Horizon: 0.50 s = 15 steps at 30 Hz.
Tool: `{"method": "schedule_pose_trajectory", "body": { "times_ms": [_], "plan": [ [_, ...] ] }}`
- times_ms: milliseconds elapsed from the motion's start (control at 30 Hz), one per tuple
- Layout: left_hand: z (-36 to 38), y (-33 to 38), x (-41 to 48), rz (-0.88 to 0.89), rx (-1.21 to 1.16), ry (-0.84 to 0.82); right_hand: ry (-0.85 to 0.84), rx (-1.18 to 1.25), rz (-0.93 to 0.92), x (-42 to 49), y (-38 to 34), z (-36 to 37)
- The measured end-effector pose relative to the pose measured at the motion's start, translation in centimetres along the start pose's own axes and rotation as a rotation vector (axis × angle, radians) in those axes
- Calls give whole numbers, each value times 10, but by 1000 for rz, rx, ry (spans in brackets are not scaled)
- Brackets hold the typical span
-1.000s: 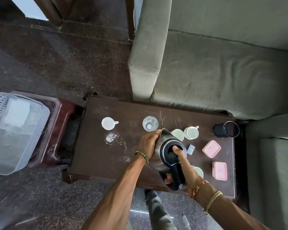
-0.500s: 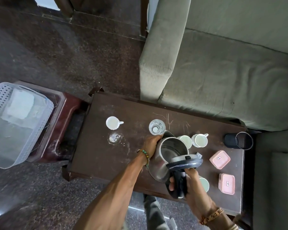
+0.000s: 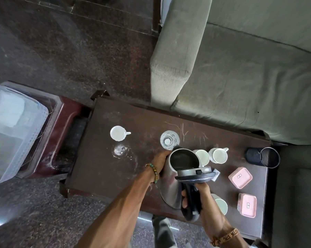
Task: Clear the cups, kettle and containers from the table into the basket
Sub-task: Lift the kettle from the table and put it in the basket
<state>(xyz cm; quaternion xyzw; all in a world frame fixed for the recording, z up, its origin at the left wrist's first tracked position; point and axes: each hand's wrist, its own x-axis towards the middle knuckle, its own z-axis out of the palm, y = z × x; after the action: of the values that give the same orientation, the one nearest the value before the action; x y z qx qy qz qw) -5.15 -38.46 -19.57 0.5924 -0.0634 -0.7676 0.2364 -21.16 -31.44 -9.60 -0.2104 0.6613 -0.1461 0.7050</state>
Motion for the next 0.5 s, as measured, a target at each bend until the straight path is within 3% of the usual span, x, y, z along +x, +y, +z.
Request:
{"method": "schedule_pose_trajectory", "body": {
  "times_ms": [500],
  "plan": [
    [-15,-9,16,-128,-34,18,8,4,162,17,-23,12]
  ]
}}
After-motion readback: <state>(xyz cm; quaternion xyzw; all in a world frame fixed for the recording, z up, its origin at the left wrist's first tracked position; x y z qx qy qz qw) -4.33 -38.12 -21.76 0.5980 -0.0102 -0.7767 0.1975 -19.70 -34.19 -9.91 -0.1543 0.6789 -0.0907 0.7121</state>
